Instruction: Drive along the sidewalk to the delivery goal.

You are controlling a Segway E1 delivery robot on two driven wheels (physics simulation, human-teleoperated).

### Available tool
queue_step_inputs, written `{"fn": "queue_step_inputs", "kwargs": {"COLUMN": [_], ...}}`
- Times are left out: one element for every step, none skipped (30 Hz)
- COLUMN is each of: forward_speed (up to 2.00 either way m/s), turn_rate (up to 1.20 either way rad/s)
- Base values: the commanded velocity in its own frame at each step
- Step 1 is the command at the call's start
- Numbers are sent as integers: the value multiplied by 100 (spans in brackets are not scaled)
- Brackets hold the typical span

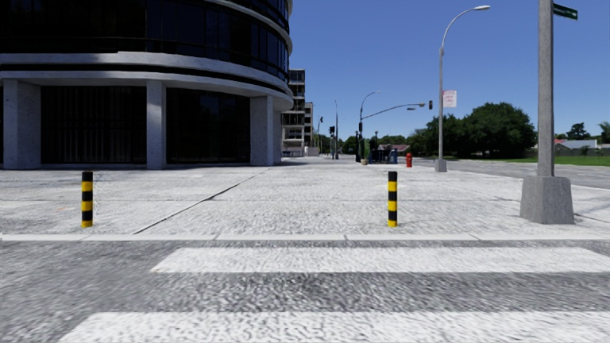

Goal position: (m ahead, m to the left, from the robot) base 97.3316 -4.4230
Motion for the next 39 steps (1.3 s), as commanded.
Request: {"fn": "queue_step_inputs", "kwargs": {"forward_speed": [200,200,200,200,200,200,200,200,200,200,200,200,200,200,200,200,200,200,200,200,200,200,200,200,200,200,200,200,200,200,200,200,190,165,165,155,151,150,150], "turn_rate": [0,0,0,0,0,0,0,0,0,0,0,0,0,0,0,0,0,0,0,0,0,0,0,0,0,0,0,0,0,0,0,0,0,0,0,0,0,0,0]}}
